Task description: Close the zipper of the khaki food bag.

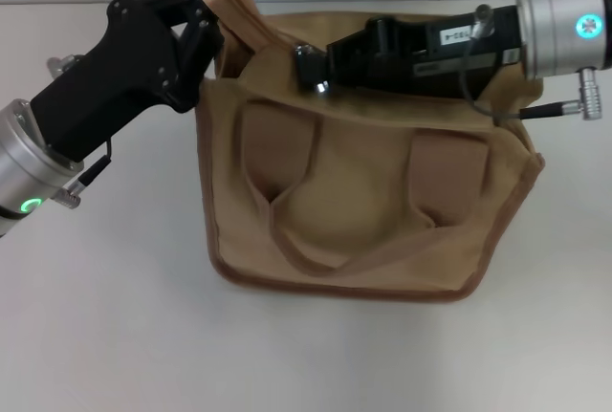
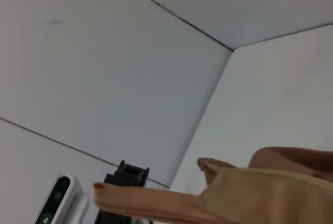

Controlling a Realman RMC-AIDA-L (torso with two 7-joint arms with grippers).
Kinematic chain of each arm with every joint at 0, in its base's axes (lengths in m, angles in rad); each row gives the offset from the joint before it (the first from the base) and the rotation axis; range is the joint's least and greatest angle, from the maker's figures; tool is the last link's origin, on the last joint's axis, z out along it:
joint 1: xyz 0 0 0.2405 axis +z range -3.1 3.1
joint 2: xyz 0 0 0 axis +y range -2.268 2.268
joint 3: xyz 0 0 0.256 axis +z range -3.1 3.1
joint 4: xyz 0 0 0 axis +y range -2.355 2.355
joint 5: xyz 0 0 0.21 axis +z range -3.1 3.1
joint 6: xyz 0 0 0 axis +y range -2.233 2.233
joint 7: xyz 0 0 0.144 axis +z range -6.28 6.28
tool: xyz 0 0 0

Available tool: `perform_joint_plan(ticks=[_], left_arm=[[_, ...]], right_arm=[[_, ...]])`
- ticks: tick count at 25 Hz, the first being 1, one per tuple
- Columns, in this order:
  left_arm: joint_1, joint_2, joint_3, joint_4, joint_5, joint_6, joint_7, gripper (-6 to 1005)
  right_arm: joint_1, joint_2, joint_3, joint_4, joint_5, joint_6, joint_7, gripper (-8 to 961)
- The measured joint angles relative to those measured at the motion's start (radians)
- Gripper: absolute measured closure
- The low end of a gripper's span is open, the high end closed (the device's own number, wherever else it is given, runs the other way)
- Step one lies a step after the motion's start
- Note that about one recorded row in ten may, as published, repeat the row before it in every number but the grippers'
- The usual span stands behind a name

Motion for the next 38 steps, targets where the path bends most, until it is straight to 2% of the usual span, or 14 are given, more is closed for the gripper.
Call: perform_joint_plan(ticks=[5, 9, 11, 14, 15, 24, 27, 28, 29, 30, 34, 35, 37, 38], left_arm=[[0.015, 0.003, -0.006, 0.003, -0.02, 0.0, 0.0, 909], [0.027, 0.005, -0.009, 0.011, -0.04, -0.001, -0.001, 907], [0.033, 0.008, -0.012, 0.013, -0.057, -0.007, -0.003, 906], [0.034, 0.009, -0.017, 0.014, -0.063, -0.008, -0.004, 904], [0.035, 0.009, -0.021, 0.014, -0.066, -0.009, -0.005, 903], [0.044, 0.011, -0.023, 0.018, -0.067, -0.017, -0.008, 898], [0.044, 0.011, -0.023, 0.025, -0.068, -0.023, -0.023, 896], [0.044, 0.01, -0.023, 0.03, -0.068, -0.029, -0.03, 896], [0.044, 0.01, -0.023, 0.03, -0.068, -0.029, -0.03, 895], [0.044, 0.01, -0.023, 0.03, -0.068, -0.031, -0.033, 895], [0.044, 0.01, -0.024, 0.03, -0.068, -0.033, -0.044, 892], [0.045, 0.009, -0.024, 0.03, -0.068, -0.033, -0.046, 892], [0.045, 0.009, -0.024, 0.03, -0.068, -0.033, -0.047, 891], [0.047, 0.009, -0.024, 0.03, -0.068, -0.033, -0.05, 890]], right_arm=[[-0.05, -0.001, 0.006, -0.096, -0.042, -0.015, 0.06, 939], [-0.109, -0.012, 0.016, -0.187, -0.079, -0.044, 0.119, 936], [-0.152, -0.026, 0.047, -0.251, -0.095, -0.069, 0.151, 935], [-0.166, -0.03, 0.101, -0.279, -0.12, -0.103, 0.16, 933], [-0.173, -0.032, 0.162, -0.29, -0.139, -0.14, 0.162, 932], [-0.185, -0.047, 0.269, -0.268, -0.094, -0.218, 0.065, 926], [-0.186, -0.062, 0.304, -0.213, -0.012, -0.235, -0.048, 924], [-0.192, -0.075, 0.329, -0.156, 0.048, -0.248, -0.132, 923], [-0.192, -0.075, 0.329, -0.156, 0.048, -0.248, -0.132, 923], [-0.198, -0.09, 0.342, -0.093, 0.118, -0.279, -0.219, 922], [-0.203, -0.098, 0.345, -0.035, 0.199, -0.362, -0.347, 772], [-0.204, -0.097, 0.344, -0.017, 0.222, -0.436, -0.445, 734], [-0.204, -0.094, 0.341, -0.01, 0.223, -0.477, -0.507, 636], [-0.21, -0.079, 0.337, 0.011, 0.216, -0.543, -0.645, 586]])
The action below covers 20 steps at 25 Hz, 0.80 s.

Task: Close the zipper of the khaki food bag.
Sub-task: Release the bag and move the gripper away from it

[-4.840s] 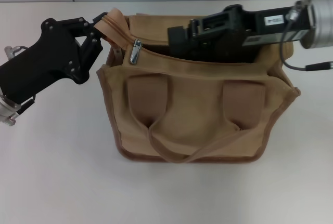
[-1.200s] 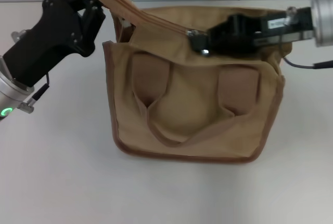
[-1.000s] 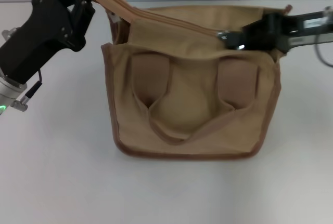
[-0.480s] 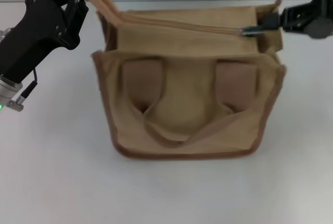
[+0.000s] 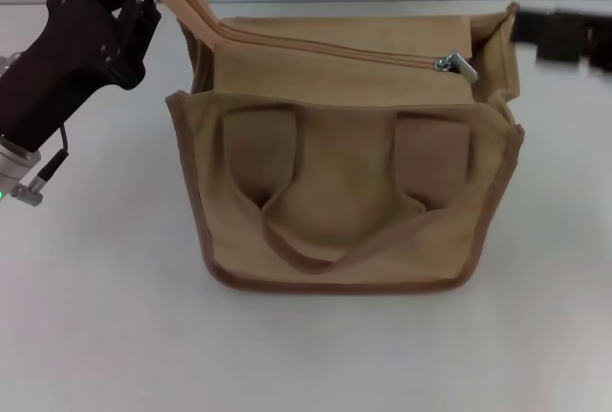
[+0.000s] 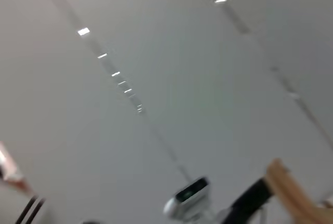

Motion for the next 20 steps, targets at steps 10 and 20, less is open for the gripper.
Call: perform_joint_plan(ticks=[10, 20], left_arm=[[0.008, -0.003, -0.003, -0.007, 0.0, -0.003, -0.002, 884], [0.023, -0.001, -0.003, -0.009, 0.0, -0.029, -0.02, 879]], right_arm=[[-0.115, 0.064, -0.023, 0.192, -0.174, -0.037, -0.707, 285], [-0.146, 0.083, -0.027, 0.38, -0.36, 0.175, -1.062, 241]])
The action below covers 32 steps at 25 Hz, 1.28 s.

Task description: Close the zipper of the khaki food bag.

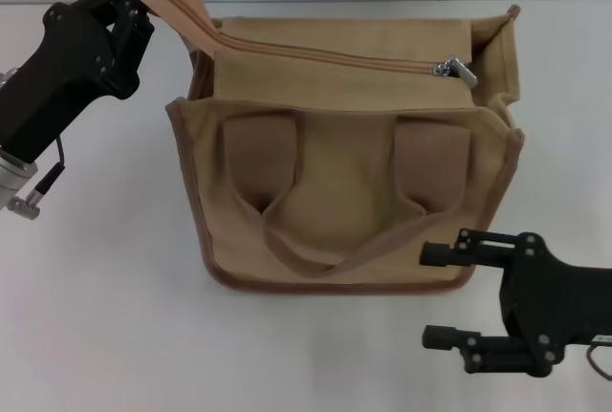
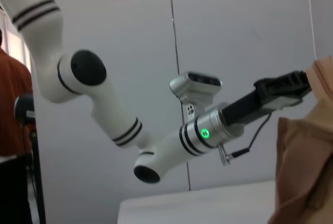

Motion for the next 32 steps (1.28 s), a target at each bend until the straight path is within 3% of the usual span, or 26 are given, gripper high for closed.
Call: perform_joint_plan(ticks=[15, 19, 20, 21, 23, 24, 25, 26, 27, 31, 32], left_arm=[[0.037, -0.002, -0.032, 0.008, -0.003, -0.015, -0.03, 870], [0.081, 0.022, -0.007, 0.097, 0.03, -0.012, -0.155, 868], [0.121, 0.043, 0.006, 0.177, 0.058, 0.01, -0.245, 867], [0.121, 0.043, 0.006, 0.177, 0.058, 0.01, -0.245, 834], [0.165, 0.077, 0.028, 0.265, 0.112, 0.066, -0.318, 767], [0.165, 0.077, 0.028, 0.265, 0.112, 0.066, -0.318, 733], [0.184, 0.098, 0.043, 0.298, 0.156, 0.113, -0.331, 700], [0.184, 0.098, 0.043, 0.298, 0.156, 0.113, -0.331, 666], [0.196, 0.117, 0.051, 0.32, 0.21, 0.159, -0.331, 633], [0.202, 0.13, 0.061, 0.338, 0.289, 0.207, -0.333, 465], [0.202, 0.131, 0.102, 0.34, 0.322, 0.221, -0.335, 423]], right_arm=[[0.011, 0.0, -0.001, 0.005, -0.016, 0.025, -0.017, 241], [0.013, 0.0, -0.001, 0.005, -0.016, 0.025, -0.019, 242], [0.015, 0.0, -0.001, 0.005, -0.016, 0.026, -0.019, 241], [0.015, 0.0, -0.001, 0.005, -0.016, 0.026, -0.019, 241], [0.019, 0.0, -0.001, 0.005, -0.014, 0.029, -0.019, 241], [0.019, 0.0, -0.001, 0.005, -0.014, 0.029, -0.019, 240], [0.025, 0.001, -0.001, 0.006, -0.014, 0.031, -0.019, 240], [0.025, 0.001, -0.001, 0.006, -0.014, 0.031, -0.019, 240], [0.029, 0.001, -0.001, 0.01, -0.015, 0.033, -0.019, 240], [0.043, 0.001, -0.002, 0.027, -0.018, 0.036, -0.021, 240], [0.045, 0.001, -0.002, 0.029, -0.018, 0.036, -0.021, 240]])
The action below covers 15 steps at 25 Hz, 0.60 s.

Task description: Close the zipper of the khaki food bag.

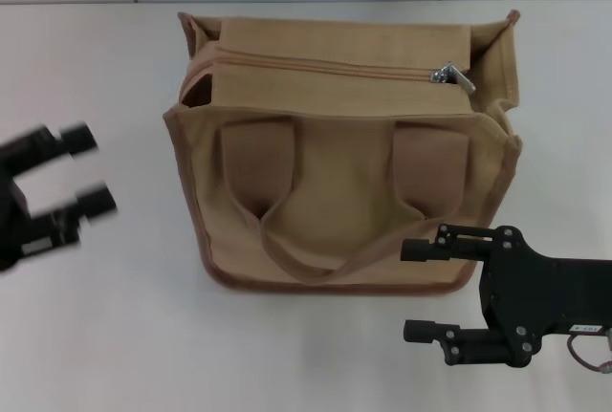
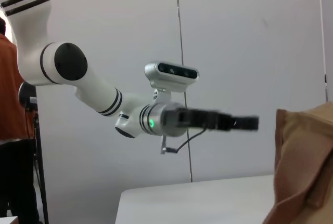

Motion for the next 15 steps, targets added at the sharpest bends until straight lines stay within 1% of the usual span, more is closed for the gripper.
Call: perform_joint_plan(ticks=[1, 2, 3, 4, 5, 7, 8, 9, 10, 15], left_arm=[[0.0, 0.0, 0.0, 0.0, 0.0, 0.0, 0.0, 366], [-0.001, -0.001, 0.035, 0.0, 0.009, 0.003, -0.001, 309], [-0.007, -0.013, 0.125, 0.0, 0.014, 0.0, 0.011, 252], [-0.01, -0.018, 0.152, 0.0, 0.014, -0.001, 0.018, 195], [-0.01, -0.018, 0.152, 0.0, 0.014, -0.001, 0.018, 193], [-0.018, -0.035, 0.213, -0.002, 0.015, -0.004, 0.054, 188], [-0.02, -0.05, 0.252, -0.003, 0.016, -0.008, 0.1, 186], [-0.02, -0.05, 0.252, -0.003, 0.016, -0.008, 0.1, 184], [-0.02, -0.065, 0.285, -0.005, 0.017, -0.016, 0.159, 181], [-0.014, -0.075, 0.304, -0.03, 0.02, -0.05, 0.245, 172]], right_arm=[[0.001, 0.0, 0.0, 0.002, 0.0, 0.001, 0.0, 240], [0.002, 0.0, 0.0, 0.004, 0.0, 0.001, 0.001, 240], [0.003, 0.0, 0.0, 0.011, -0.001, 0.003, 0.005, 240], [0.004, 0.0, 0.0, 0.014, -0.001, 0.003, 0.005, 240], [0.005, 0.0, 0.0, 0.018, -0.004, 0.004, 0.006, 240], [0.007, 0.0, 0.0, 0.022, -0.007, 0.005, 0.006, 240], [0.011, 0.0, 0.0, 0.028, -0.015, 0.011, 0.008, 239], [0.011, 0.0, 0.0, 0.028, -0.015, 0.011, 0.008, 239], [0.013, 0.0, 0.0, 0.036, -0.027, 0.021, 0.009, 239], [0.024, 0.001, -0.01, 0.074, -0.052, 0.059, 0.007, 239]])
